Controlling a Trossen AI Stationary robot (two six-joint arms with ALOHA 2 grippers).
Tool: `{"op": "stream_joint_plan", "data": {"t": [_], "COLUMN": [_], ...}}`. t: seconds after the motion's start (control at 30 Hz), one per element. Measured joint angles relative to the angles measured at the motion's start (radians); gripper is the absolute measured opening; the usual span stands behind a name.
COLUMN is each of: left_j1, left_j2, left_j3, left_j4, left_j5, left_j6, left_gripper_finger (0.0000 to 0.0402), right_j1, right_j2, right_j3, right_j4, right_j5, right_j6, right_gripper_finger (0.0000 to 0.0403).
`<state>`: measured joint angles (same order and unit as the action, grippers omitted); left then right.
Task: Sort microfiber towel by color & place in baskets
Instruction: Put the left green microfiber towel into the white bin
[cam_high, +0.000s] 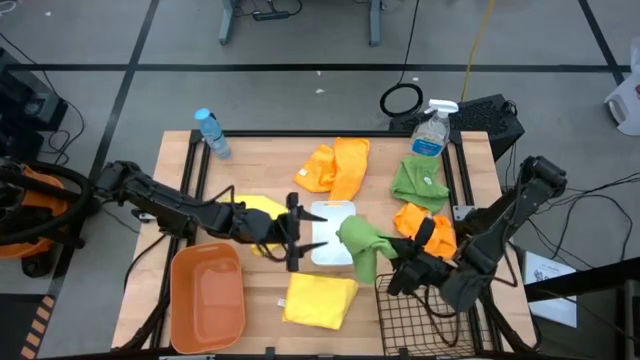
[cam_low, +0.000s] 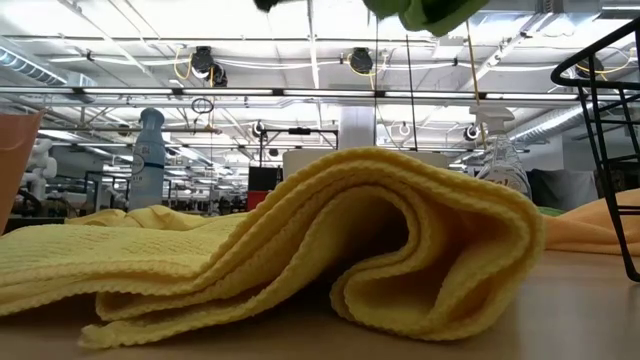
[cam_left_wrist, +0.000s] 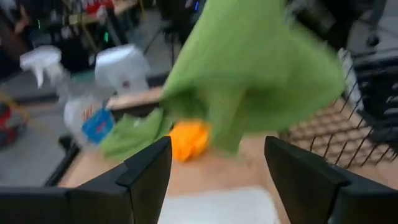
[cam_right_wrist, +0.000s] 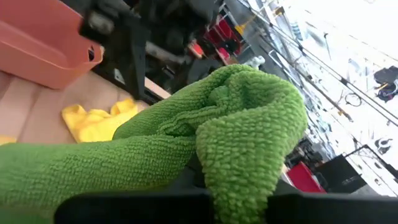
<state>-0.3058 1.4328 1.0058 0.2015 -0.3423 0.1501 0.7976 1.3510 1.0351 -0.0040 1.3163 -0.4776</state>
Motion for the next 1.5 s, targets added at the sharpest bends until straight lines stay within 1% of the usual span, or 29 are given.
{"op": "stream_joint_plan", "data": {"t": [0.13, 0.23, 0.33, 0.43, 0.53, 0.6, 0.63, 0.77, 0.83, 0.93, 1.07, 1.13, 1.27, 1.5], "left_j1": [-0.039, -0.066, -0.091, -0.105, -0.105, -0.105, -0.105, -0.108, -0.115, -0.120, -0.099, -0.086, -0.061, -0.004], "left_j2": [0.042, 0.065, 0.084, 0.116, 0.159, 0.181, 0.186, 0.185, 0.186, 0.185, 0.208, 0.222, 0.251, 0.280], "left_j3": [0.000, 0.000, 0.000, 0.000, 0.000, 0.000, 0.000, 0.001, 0.001, 0.001, 0.002, 0.005, 0.029, 0.034], "left_j4": [0.139, 0.208, 0.240, 0.276, 0.338, 0.393, 0.414, 0.443, 0.455, 0.463, 0.449, 0.473, 0.474, 0.464], "left_j5": [-0.025, -0.029, -0.031, -0.033, -0.045, -0.079, -0.100, -0.150, -0.165, -0.165, -0.161, -0.156, -0.187, -0.164], "left_j6": [0.071, 0.097, 0.102, 0.123, 0.146, 0.148, 0.152, 0.162, 0.175, 0.168, 0.091, 0.072, 0.075, 0.073], "left_gripper_finger": [0.0263, 0.0263, 0.0270, 0.0299, 0.0349, 0.0384, 0.0391, 0.0384, 0.0388, 0.0398, 0.0399, 0.0400, 0.0400, 0.0398], "right_j1": [0.000, 0.001, 0.000, -0.010, -0.033, -0.046, -0.052, -0.070, -0.078, -0.080, -0.091, -0.103, -0.130, -0.152], "right_j2": [0.022, 0.042, 0.050, 0.062, 0.076, 0.089, 0.096, 0.116, 0.121, 0.122, 0.122, 0.122, 0.122, 0.122], "right_j3": [0.000, 0.000, -0.001, -0.001, -0.001, -0.001, -0.001, -0.001, -0.001, -0.001, -0.001, -0.001, -0.001, -0.001], "right_j4": [0.008, 0.006, 0.018, 0.037, 0.046, 0.046, 0.046, 0.046, 0.049, 0.057, 0.115, 0.131, 0.140, 0.169], "right_j5": [-0.006, -0.010, -0.007, -0.008, -0.009, -0.008, -0.009, -0.011, -0.013, -0.013, -0.015, -0.022, -0.065, -0.066], "right_j6": [0.027, 0.030, 0.059, 0.069, 0.073, 0.074, 0.074, 0.077, 0.077, 0.076, 0.042, 0.028, 0.026, 0.022], "right_gripper_finger": [0.0004, 0.0004, 0.0004, 0.0004, 0.0004, 0.0004, 0.0004, 0.0004, 0.0004, 0.0004, 0.0004, 0.0004, 0.0004, 0.0004]}}
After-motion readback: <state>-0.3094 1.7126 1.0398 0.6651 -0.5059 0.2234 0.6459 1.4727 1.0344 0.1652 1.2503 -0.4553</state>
